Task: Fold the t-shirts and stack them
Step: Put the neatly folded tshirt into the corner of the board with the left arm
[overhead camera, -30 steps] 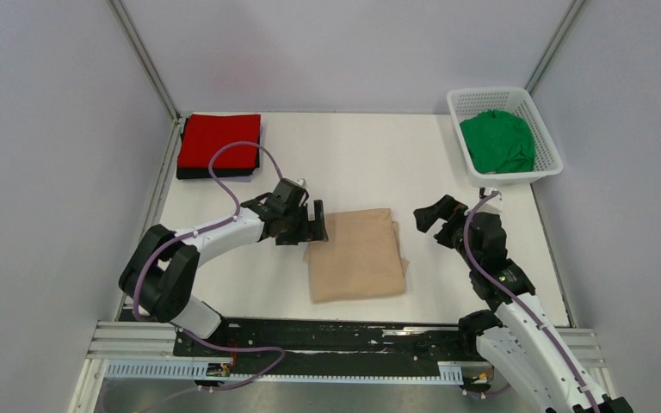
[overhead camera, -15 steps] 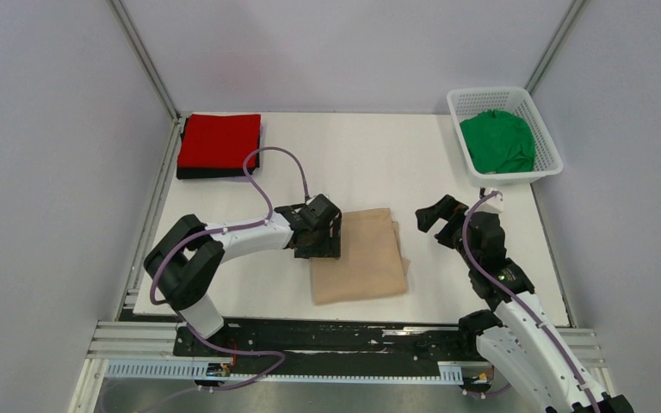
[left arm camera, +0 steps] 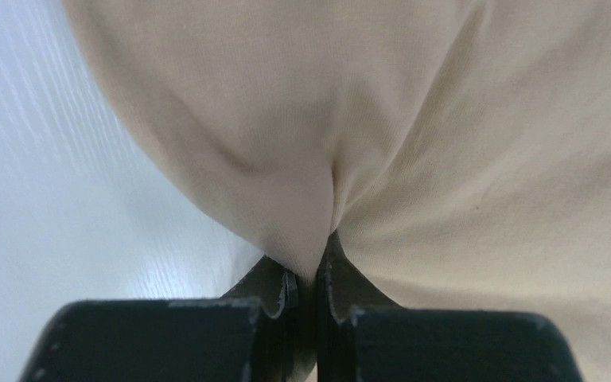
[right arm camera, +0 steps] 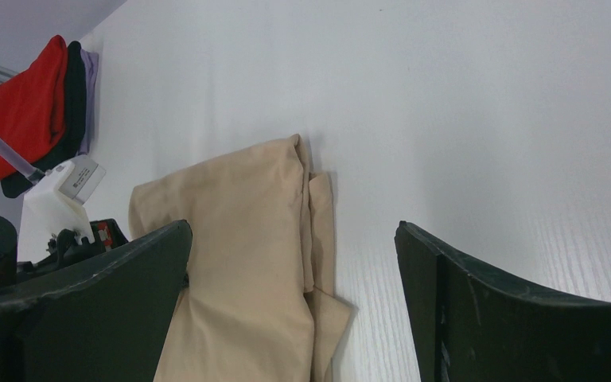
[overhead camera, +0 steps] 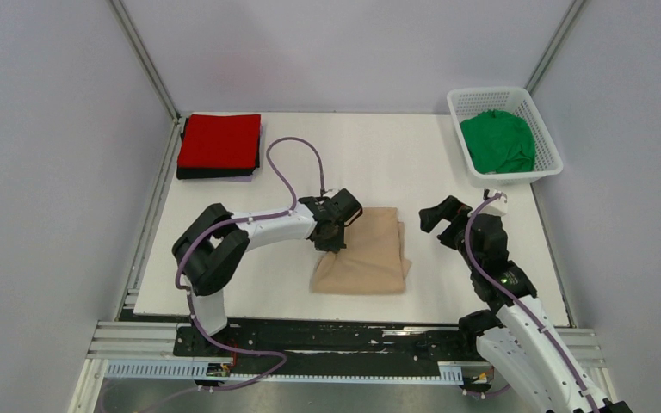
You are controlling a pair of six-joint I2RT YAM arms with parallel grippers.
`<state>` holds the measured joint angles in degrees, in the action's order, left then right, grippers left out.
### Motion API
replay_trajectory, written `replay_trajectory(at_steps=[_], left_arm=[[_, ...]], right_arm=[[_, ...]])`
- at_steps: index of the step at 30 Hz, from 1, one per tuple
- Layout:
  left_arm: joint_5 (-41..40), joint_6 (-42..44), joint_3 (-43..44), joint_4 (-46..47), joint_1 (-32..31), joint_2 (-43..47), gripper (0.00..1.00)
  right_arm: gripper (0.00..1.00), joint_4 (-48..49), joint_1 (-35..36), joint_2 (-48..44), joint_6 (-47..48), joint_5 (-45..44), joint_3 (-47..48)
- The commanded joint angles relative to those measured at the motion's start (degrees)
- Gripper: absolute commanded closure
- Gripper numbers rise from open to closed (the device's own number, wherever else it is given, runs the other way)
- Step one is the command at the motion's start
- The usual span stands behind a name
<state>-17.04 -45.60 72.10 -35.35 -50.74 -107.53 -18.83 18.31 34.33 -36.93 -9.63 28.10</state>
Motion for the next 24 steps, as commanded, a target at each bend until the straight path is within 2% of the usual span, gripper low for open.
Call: replay_trajectory(at_steps=[1, 2, 5, 11, 14, 16, 24], left_arm=[[-22.2, 11.9, 6.3, -9.2, 1.6, -4.8, 1.00], [-26.4, 12.8, 8.8, -11.4, 2.0, -5.3, 1.00], [-32.2, 18.6, 11.8, -11.6, 3.6, -5.5, 1.00], [-39.1, 39.0, 12.4, 3.9, 10.8, -4.5, 1.00], [-37.6, 52.6, 12.4, 14.7, 14.3, -4.4, 1.00], [-36.9, 58.5, 12.8, 19.4, 16.9, -4.8, 1.00], [-30.9, 69.7, 22.3, 22.6, 26.1, -5.7, 1.00]], right_arm=[[0.00, 0.5, -0.1, -0.8, 1.3, -1.5, -0.1], [0.00, 0.5, -0.1, -0.7, 1.4, -1.9, 0.0], [0.00, 0.5, -0.1, -0.2, 2.0, -3.1, 0.2], [0.00, 0.8, -0.1, 1.1, 2.4, -4.7, 0.4], [0.00, 0.9, -0.1, 1.8, 2.7, -5.6, 0.5], [0.00, 0.9, -0.1, 2.1, 2.9, -6.1, 0.5], [0.00, 2.2, -0.1, 5.0, 3.8, -9.0, 0.8]])
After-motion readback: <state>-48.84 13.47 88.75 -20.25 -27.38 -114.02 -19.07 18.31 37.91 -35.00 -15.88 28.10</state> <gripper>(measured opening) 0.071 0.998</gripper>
